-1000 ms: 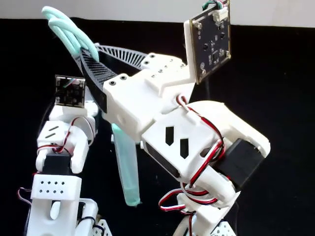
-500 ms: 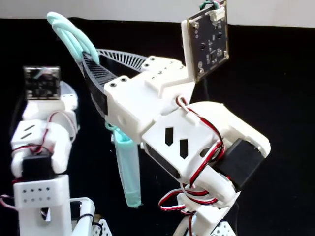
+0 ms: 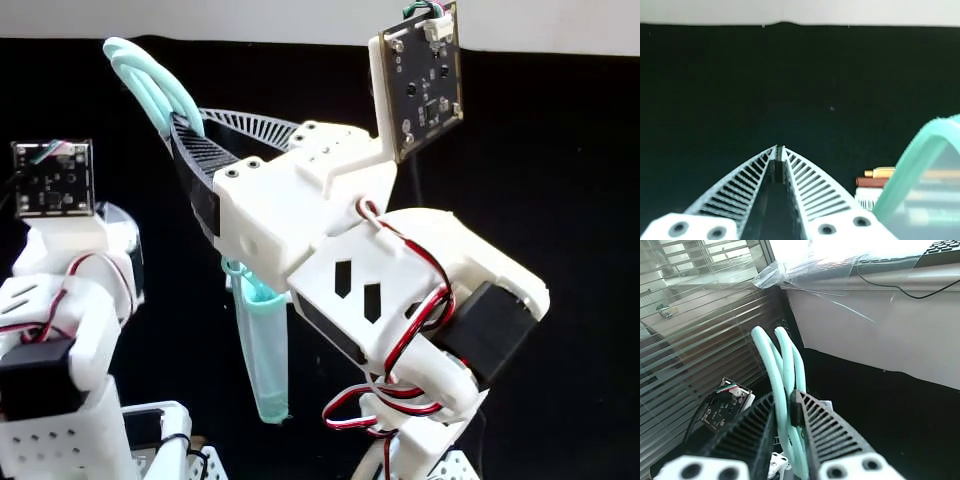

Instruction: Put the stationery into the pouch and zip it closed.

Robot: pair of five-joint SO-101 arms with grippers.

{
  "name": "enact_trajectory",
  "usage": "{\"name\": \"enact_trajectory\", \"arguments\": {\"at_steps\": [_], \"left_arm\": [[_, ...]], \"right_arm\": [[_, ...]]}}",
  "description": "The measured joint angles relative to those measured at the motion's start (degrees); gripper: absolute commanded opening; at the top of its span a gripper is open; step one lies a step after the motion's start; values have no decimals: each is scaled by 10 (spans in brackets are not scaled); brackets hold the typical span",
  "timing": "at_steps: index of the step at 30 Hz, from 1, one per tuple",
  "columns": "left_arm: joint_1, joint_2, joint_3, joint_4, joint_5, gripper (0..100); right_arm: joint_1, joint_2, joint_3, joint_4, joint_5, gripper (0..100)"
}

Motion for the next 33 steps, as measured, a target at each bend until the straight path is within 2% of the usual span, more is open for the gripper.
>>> {"name": "enact_trajectory", "arguments": {"at_steps": [13,19,23,33], "left_arm": [[0,-5,-185,156,0,11],[2,-6,-203,167,0,11],[4,-6,-205,167,18,11],[160,-11,-191,201,25,7]], "right_arm": [[0,0,0,0,0,8],[-1,0,0,0,-6,8],[-1,0,0,0,-47,8],[-2,0,-1,-26,-76,8]]}}
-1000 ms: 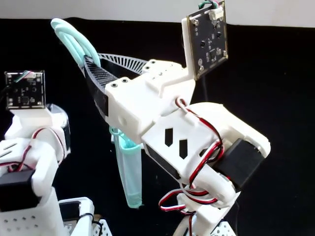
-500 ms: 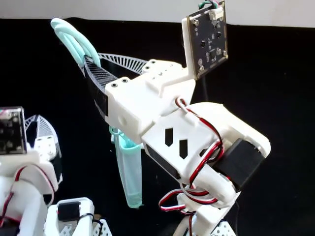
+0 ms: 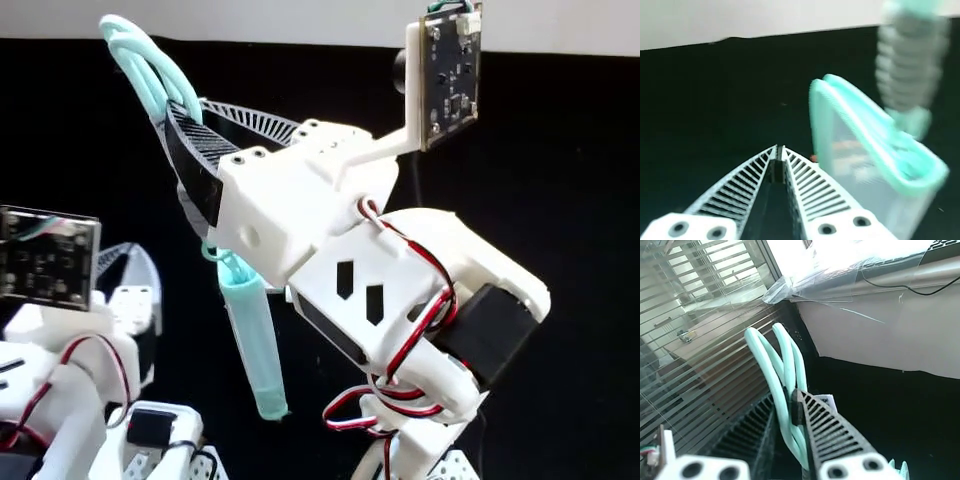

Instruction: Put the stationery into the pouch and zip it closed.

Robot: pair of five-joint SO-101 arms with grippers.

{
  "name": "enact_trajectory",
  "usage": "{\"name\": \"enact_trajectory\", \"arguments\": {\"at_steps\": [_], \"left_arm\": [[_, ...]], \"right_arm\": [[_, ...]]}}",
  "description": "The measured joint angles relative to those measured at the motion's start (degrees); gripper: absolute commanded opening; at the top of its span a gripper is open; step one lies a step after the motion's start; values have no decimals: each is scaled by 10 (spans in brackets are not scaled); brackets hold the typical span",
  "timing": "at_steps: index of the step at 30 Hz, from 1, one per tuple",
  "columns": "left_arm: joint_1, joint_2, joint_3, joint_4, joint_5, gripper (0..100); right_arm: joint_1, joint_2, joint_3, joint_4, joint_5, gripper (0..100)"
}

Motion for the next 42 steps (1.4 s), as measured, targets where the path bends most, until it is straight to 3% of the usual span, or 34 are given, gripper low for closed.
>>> {"name": "enact_trajectory", "arguments": {"at_steps": [7,12,18,24,30,37,42], "left_arm": [[80,-90,0,0,0,7],[185,-145,-1,0,0,7],[232,-156,-3,0,-23,7],[349,-156,3,0,-33,7],[420,-156,37,-3,-67,7],[509,-156,133,-50,-86,7],[535,-156,244,-132,-90,7]], "right_arm": [[0,0,0,-1,0,8],[0,0,0,-1,0,8],[0,0,0,-1,0,8],[0,19,0,-1,0,8],[0,29,-1,-1,0,8],[0,33,-1,-1,0,8],[0,33,-1,-1,0,8]]}}
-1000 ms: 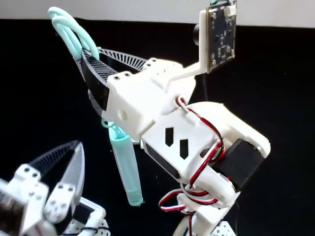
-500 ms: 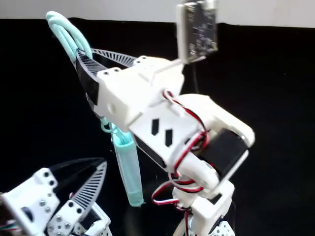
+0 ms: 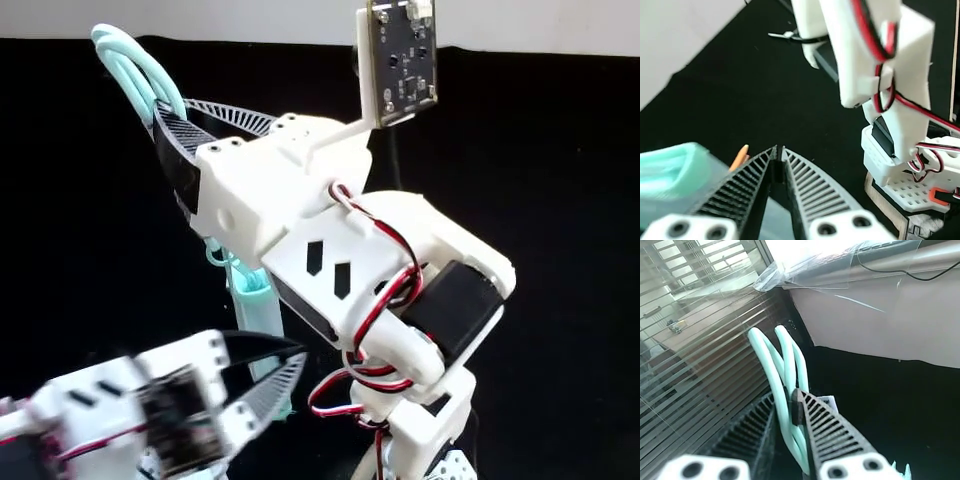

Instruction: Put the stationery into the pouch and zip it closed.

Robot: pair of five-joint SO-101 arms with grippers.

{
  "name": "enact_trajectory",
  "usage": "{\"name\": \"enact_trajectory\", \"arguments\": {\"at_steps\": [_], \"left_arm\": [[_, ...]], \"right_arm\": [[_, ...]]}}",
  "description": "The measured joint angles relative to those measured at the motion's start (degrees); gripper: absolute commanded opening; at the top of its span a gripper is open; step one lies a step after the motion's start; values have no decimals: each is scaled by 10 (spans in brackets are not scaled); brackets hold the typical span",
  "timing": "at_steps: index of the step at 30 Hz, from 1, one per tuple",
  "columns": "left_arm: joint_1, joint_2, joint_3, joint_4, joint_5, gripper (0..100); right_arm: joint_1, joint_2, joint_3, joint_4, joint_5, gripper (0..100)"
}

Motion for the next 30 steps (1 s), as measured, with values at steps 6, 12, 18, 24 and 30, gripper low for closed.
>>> {"name": "enact_trajectory", "arguments": {"at_steps": [6,12,18,24,30], "left_arm": [[1,1,98,-91,0,7],[-26,1,145,-101,0,7],[-55,1,155,-96,1,7],[-55,1,132,-47,0,7],[-55,1,104,-9,0,7]], "right_arm": [[0,0,0,0,0,8],[0,0,0,0,11,8],[0,0,0,0,13,8],[23,0,0,0,15,8],[27,0,0,0,16,8]]}}
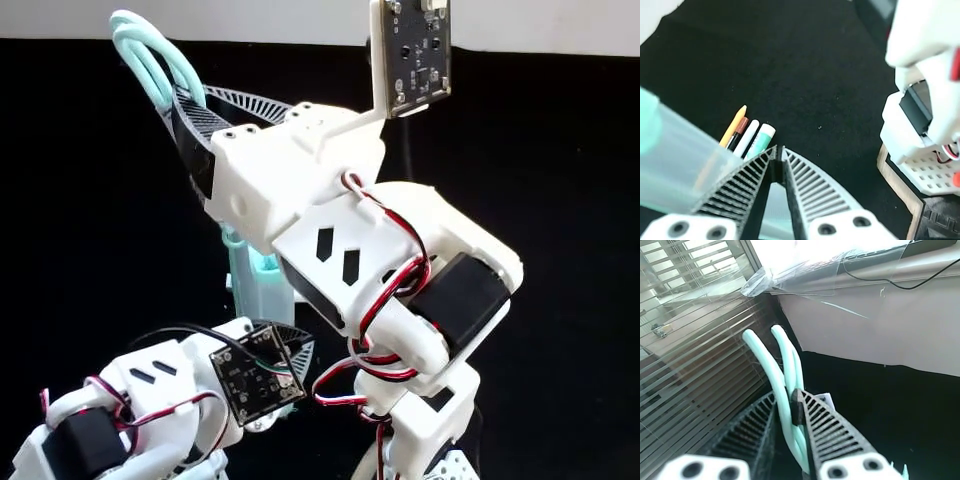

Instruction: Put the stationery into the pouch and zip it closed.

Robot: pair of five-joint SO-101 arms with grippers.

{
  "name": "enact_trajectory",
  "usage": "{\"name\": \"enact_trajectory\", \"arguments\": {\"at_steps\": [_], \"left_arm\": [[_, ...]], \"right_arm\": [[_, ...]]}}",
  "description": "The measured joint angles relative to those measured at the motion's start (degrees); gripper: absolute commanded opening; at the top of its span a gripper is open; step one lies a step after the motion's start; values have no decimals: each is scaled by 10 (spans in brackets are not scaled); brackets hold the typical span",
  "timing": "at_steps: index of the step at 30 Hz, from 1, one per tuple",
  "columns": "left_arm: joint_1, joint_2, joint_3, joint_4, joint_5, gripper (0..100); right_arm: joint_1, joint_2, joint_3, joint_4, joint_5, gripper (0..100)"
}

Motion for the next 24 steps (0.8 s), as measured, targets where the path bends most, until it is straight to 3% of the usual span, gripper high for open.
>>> {"name": "enact_trajectory", "arguments": {"at_steps": [3,12,24], "left_arm": [[-14,-13,-1,11,0,7],[-169,-117,-1,11,-49,7],[-251,-127,-4,11,-55,7]], "right_arm": [[0,0,0,0,0,8],[0,0,0,0,0,8],[2,-19,0,0,2,8]]}}
